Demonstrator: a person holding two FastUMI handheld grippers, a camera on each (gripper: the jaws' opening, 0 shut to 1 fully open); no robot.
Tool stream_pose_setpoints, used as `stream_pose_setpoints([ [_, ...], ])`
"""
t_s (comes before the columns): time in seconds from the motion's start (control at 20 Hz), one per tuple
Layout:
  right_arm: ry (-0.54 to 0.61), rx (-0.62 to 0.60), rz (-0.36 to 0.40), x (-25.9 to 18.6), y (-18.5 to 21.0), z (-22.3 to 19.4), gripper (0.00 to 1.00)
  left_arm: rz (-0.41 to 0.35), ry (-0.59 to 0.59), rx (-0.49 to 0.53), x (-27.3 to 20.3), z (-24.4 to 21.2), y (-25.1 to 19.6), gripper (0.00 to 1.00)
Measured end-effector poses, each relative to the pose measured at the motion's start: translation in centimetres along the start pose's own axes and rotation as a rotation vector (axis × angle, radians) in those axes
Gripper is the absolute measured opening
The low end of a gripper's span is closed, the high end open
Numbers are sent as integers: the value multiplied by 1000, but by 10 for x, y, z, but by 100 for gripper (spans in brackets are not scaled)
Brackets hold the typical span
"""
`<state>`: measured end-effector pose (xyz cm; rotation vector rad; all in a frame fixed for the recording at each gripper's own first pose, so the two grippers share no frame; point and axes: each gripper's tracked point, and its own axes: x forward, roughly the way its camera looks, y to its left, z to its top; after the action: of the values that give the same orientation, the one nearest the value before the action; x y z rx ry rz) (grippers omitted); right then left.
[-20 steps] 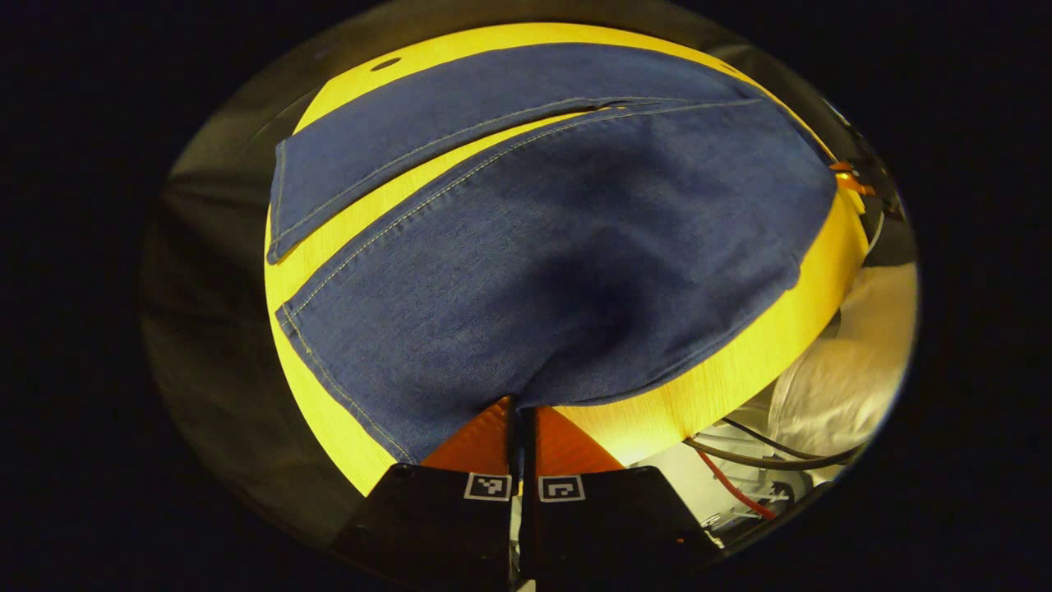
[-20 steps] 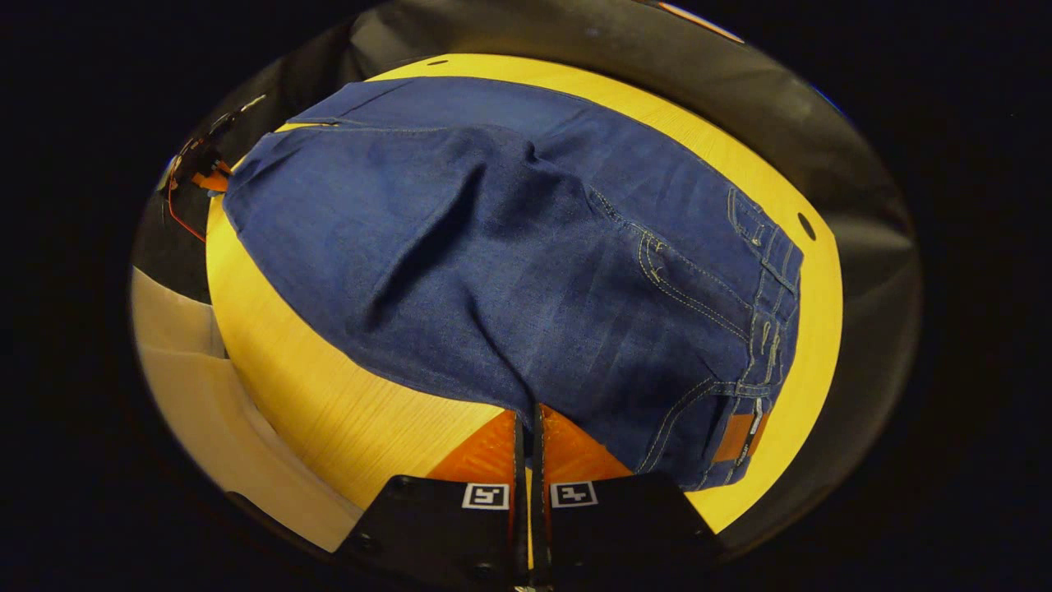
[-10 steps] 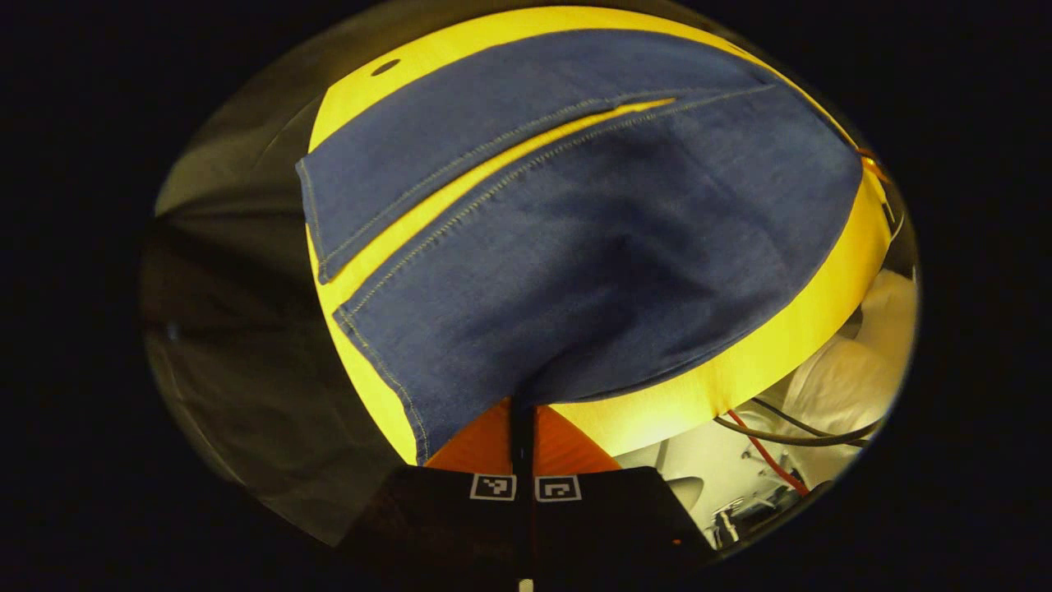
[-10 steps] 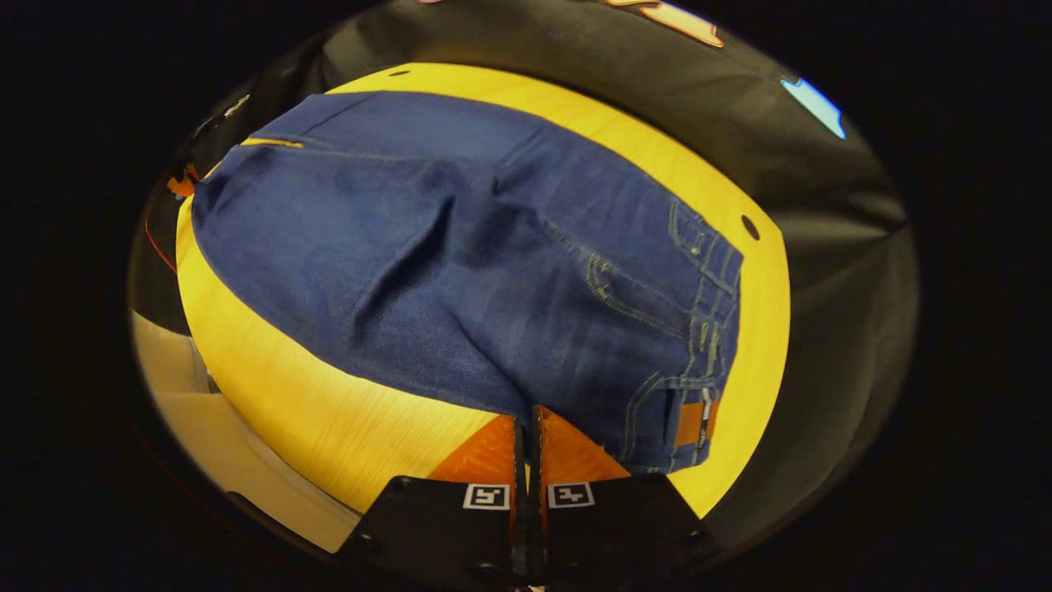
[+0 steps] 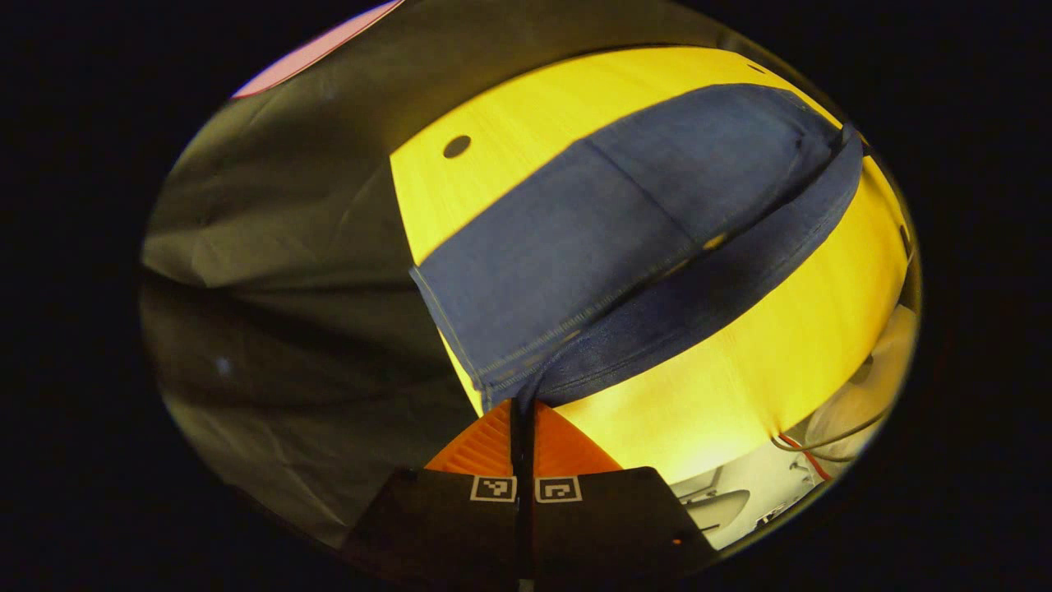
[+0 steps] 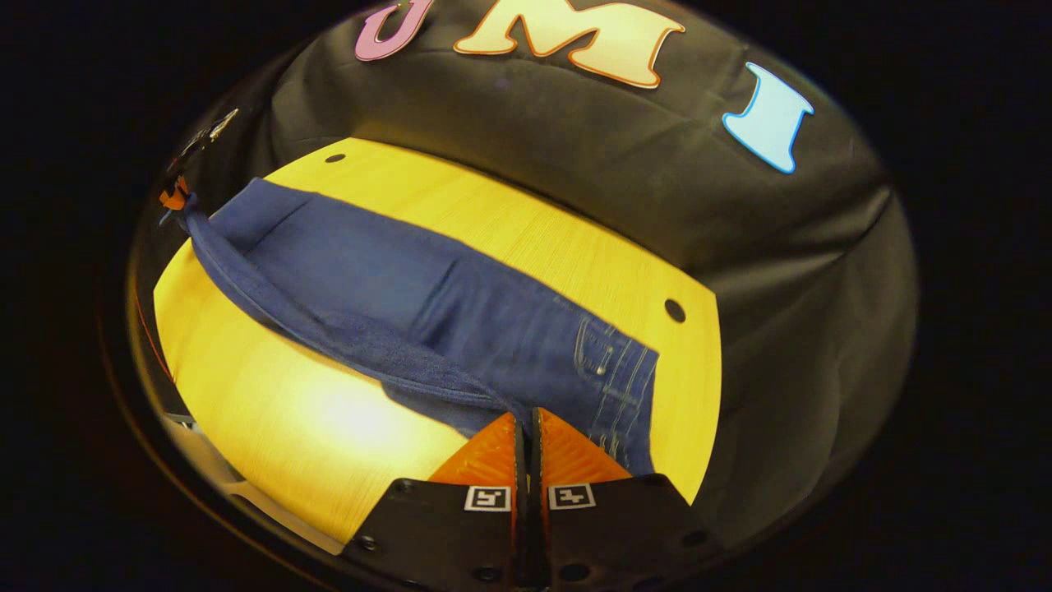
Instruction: Grasp the waist and the cuffs of the jeans and fold them to make the two legs overlap; first hold the waist and fold one-third of the jeans toward the cuffs, then hold the cuffs and fold the remaining one-third in the same direction to finish folding.
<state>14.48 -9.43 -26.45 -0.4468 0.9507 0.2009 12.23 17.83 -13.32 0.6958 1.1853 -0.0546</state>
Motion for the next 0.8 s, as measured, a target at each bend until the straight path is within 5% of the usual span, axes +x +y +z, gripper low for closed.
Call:
stream_pose_setpoints([
  [0.2,-33,-6,-62,44,-13,44,2,120,-29,46,33,52,39,0],
  [0.45,-20,52,-67,124,-9,70,2,144,-32,-30,105,87,55,0],
  [0.8,45,279,49,174,7,61,6,195,-104,-147,150,105,50,0],
])
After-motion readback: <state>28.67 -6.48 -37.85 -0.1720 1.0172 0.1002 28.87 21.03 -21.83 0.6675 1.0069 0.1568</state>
